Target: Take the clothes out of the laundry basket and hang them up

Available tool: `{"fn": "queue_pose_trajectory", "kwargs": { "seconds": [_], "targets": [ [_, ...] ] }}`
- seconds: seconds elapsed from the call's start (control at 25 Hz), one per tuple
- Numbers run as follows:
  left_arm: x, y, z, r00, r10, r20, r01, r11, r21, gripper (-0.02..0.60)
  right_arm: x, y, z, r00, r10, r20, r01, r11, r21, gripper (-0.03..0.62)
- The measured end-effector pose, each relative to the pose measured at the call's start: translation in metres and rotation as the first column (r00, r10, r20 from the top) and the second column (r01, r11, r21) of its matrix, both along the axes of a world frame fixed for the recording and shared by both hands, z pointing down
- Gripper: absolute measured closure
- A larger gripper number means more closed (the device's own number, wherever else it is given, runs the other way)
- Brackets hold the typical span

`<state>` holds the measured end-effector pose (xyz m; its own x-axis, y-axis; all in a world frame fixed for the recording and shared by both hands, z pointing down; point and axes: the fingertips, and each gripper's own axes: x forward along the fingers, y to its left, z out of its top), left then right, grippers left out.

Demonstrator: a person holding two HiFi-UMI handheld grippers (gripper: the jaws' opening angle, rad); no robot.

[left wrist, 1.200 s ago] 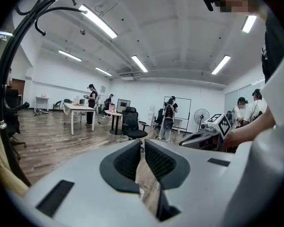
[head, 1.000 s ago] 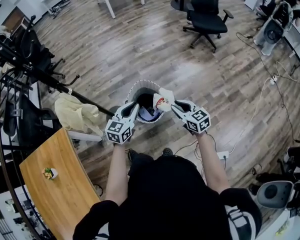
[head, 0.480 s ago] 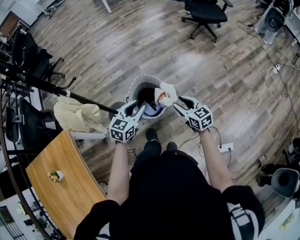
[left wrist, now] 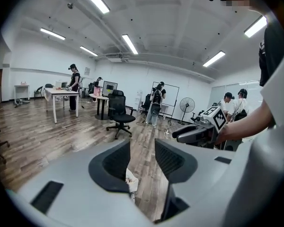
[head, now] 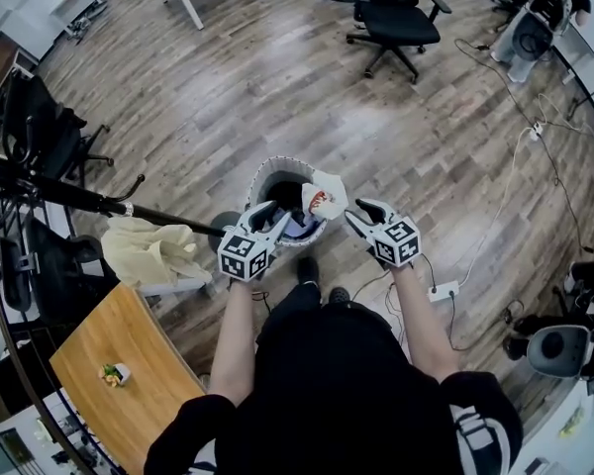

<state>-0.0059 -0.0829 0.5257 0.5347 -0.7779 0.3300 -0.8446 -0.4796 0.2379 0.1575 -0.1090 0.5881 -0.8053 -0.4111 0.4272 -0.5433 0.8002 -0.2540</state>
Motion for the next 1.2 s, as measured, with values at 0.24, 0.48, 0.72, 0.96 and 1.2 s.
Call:
{"fn": "queue_pose_trajectory", "kwargs": {
  "seconds": [0.24, 0.48, 0.72, 0.96, 1.2],
  "targets": [
    [-0.004, -0.030, 0.010, 0.998, 0.057, -0.016, -0.057, 0.998, -0.008, 0.420, -0.002, -0.011, 0.013, 0.997, 0.073, -0.012, -0.073, 0.997, -0.028, 0.414],
    [-0.005, -0.064, 0.024, 0.991, 0.130, -0.024, -0.130, 0.991, -0.024, 0.420, 0.002, -0.033, 0.021, 0.987, 0.156, -0.031, -0.157, 0.987, -0.030, 0.414],
    [-0.005, -0.079, 0.042, 0.982, 0.186, -0.020, -0.186, 0.981, -0.061, 0.420, 0.002, -0.045, 0.031, 0.979, 0.199, -0.047, -0.201, 0.979, -0.038, 0.414],
    [0.001, -0.085, 0.065, 0.980, 0.196, -0.024, -0.197, 0.974, -0.113, 0.420, 0.005, -0.044, 0.055, 0.976, 0.208, -0.060, -0.213, 0.973, -0.090, 0.414],
    [0.010, -0.086, 0.097, 0.983, 0.182, -0.035, -0.185, 0.968, -0.168, 0.420, 0.004, -0.042, 0.085, 0.981, 0.181, -0.068, -0.190, 0.971, -0.145, 0.416]
  ]
}}
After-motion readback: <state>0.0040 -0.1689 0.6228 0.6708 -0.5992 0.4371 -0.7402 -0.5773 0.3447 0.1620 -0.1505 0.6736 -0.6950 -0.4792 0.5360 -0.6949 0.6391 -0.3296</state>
